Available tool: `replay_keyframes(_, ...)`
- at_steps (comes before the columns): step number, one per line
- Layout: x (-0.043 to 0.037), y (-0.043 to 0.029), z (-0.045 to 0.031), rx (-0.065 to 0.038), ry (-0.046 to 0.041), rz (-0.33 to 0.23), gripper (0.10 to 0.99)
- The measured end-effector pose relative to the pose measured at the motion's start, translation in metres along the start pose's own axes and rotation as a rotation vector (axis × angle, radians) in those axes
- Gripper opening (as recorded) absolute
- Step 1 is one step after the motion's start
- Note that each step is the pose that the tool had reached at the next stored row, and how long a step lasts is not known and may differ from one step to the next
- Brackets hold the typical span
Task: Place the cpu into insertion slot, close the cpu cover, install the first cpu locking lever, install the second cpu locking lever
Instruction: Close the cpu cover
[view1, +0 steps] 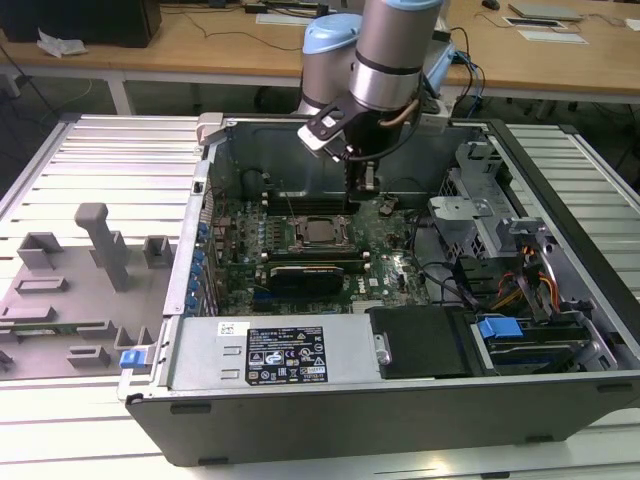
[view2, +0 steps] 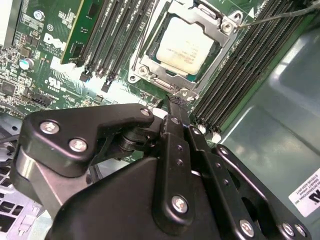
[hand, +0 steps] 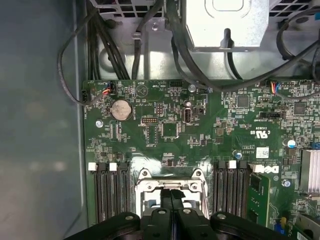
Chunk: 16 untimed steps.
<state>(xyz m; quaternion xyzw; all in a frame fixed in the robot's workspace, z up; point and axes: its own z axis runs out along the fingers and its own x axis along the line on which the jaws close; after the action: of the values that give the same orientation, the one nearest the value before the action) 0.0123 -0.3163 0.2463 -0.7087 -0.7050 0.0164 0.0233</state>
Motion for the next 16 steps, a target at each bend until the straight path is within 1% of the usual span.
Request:
replay_keyframes(1, 0.0, -0.0011, 0.0004, -0.007, -0.0005, 0.0, 0.106)
replay_keyframes(2, 0.0, -0.0028, 0.0011, -0.016, -0.001, -0.001, 0.106)
replay_keyframes(3, 0.0, -0.0042, 0.0016, -0.022, -0.0012, -0.001, 0.106)
replay_keyframes(5, -0.0001, -0.0123, 0.0036, -0.047, -0.0016, -0.002, 0.106)
replay_keyframes(6, -0.0001, -0.0177, 0.0043, -0.053, -0.0014, -0.003, 0.106)
replay_keyframes(9, -0.0001, -0.0254, 0.005, -0.059, -0.0013, -0.004, 0.106)
replay_keyframes(13, -0.0002, -0.0437, 0.0063, -0.062, -0.0014, -0.006, 0.106)
replay_keyframes(14, -0.0006, -0.0513, 0.0084, -0.062, -0.0017, -0.008, 0.106)
replay_keyframes(15, -0.0011, -0.0548, 0.0095, -0.062, -0.0015, -0.009, 0.106)
replay_keyframes(16, -0.0022, -0.0561, 0.01, -0.062, -0.0015, -0.009, 0.106)
